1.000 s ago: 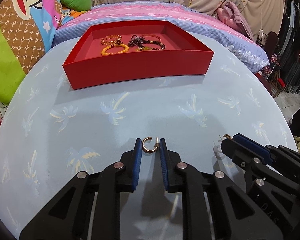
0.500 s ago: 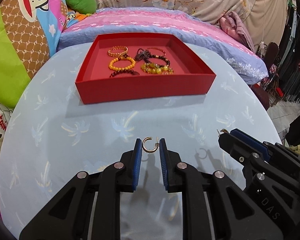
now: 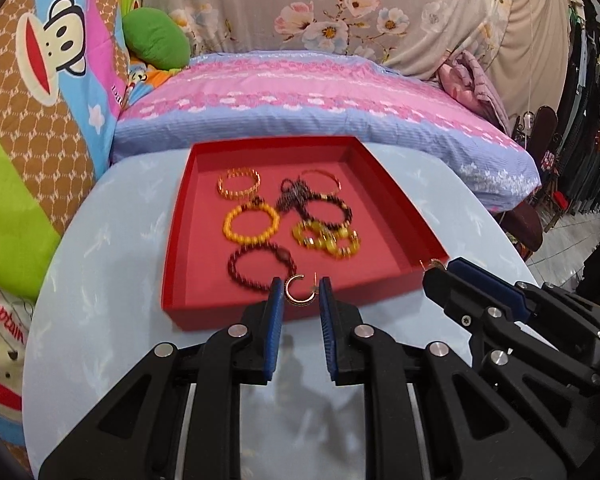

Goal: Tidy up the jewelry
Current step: 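Carry both gold hoop earrings over the red box with both tools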

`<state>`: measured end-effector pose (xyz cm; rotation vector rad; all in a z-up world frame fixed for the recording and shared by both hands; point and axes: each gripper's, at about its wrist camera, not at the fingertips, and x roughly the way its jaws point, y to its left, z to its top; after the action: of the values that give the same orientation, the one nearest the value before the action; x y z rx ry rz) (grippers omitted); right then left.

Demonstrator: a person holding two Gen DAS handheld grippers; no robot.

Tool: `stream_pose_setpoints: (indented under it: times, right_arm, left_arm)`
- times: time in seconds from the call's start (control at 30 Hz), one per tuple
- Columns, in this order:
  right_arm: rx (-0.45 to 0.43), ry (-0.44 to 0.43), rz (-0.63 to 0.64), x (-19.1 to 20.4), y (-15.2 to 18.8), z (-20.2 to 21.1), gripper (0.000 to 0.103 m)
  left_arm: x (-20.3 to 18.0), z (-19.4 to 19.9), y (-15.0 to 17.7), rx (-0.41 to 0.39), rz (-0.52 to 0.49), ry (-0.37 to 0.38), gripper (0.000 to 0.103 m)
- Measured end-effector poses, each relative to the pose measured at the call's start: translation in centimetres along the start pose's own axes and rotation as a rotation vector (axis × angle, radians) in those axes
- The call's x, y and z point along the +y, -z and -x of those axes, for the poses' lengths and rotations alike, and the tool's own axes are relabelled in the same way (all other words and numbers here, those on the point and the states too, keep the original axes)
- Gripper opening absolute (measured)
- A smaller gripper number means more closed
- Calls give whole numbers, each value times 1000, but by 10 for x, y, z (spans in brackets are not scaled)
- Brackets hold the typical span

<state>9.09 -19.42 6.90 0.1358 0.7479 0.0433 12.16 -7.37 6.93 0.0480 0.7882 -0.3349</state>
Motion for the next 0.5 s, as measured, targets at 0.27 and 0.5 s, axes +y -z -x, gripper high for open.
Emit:
stream_pose_setpoints:
  times: [0.27, 0.5]
  right_arm:
    - [20, 2, -33, -6, -27, -43, 16]
    - [69, 10, -46, -12, -26, -78, 16]
  left_arm:
    - [12, -35, -28, 2, -3, -8, 17]
    - [20, -72, -30, 54, 3, -11, 17]
